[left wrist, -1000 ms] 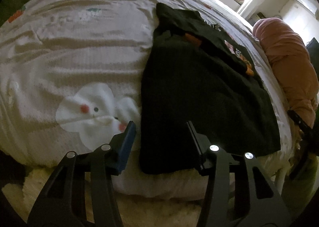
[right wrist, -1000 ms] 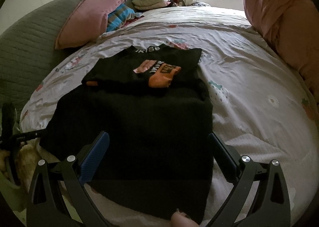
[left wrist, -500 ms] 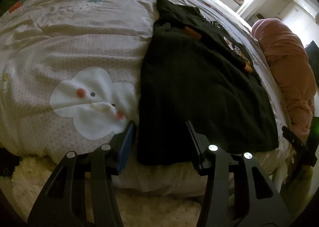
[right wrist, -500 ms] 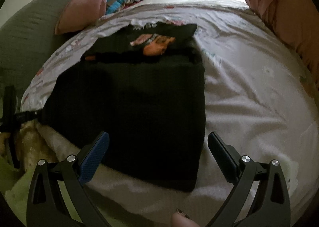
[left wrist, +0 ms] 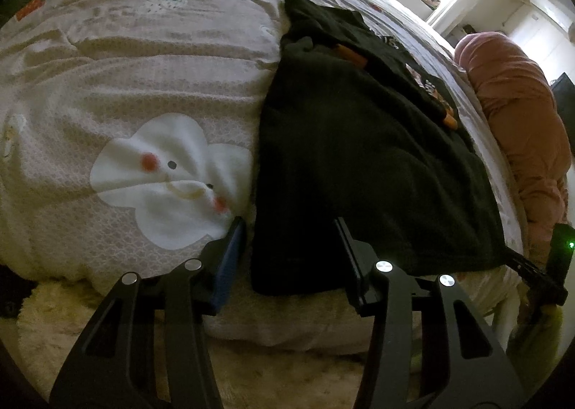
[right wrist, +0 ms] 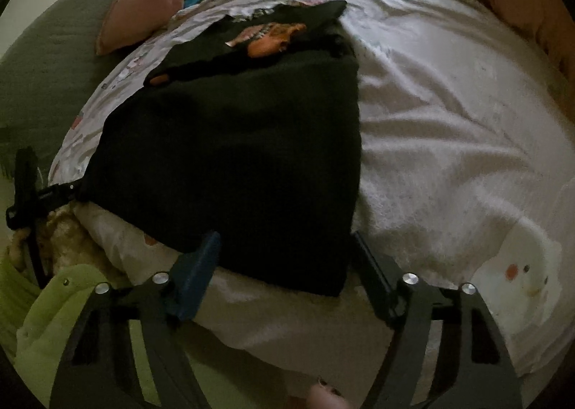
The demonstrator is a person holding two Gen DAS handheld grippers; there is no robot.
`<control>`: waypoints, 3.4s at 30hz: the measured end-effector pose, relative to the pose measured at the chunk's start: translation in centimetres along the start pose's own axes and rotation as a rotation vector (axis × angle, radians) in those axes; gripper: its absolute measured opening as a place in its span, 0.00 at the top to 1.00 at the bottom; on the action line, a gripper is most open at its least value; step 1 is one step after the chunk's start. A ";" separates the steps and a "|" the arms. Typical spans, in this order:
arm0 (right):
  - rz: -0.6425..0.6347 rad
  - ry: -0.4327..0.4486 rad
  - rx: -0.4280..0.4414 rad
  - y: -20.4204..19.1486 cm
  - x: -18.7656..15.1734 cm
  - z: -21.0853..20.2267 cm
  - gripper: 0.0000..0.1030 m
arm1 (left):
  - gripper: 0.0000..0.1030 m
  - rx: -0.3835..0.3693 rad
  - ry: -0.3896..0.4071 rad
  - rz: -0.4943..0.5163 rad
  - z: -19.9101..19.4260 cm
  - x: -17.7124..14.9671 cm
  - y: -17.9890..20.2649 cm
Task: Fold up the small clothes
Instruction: 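Close the left tool on the hem while the right tool grips it too, then lift the hem with both tools and fold it over toward the collar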
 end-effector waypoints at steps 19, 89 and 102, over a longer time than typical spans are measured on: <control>-0.046 0.095 0.063 -0.5 1.1 -2.4 0.92 | 0.97 -0.025 0.063 -0.036 -2.4 0.4 0.5; 0.034 0.464 0.127 1.7 9.8 -11.1 0.92 | 0.97 -0.018 0.273 0.000 -10.4 8.1 4.6; 0.016 0.521 0.142 1.5 13.6 -11.8 0.92 | 0.97 -0.008 0.308 -0.024 -11.1 11.4 5.1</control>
Point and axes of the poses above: each gripper's, at about its wrist camera, not at the fingertips, and z roughly the way its jaws point, y to its right, x to its top, the point moved 6 cm from there along z, roughly the way its jaws point, and after that the axes turned 9 degrees about -y, right-handed, at the moved point
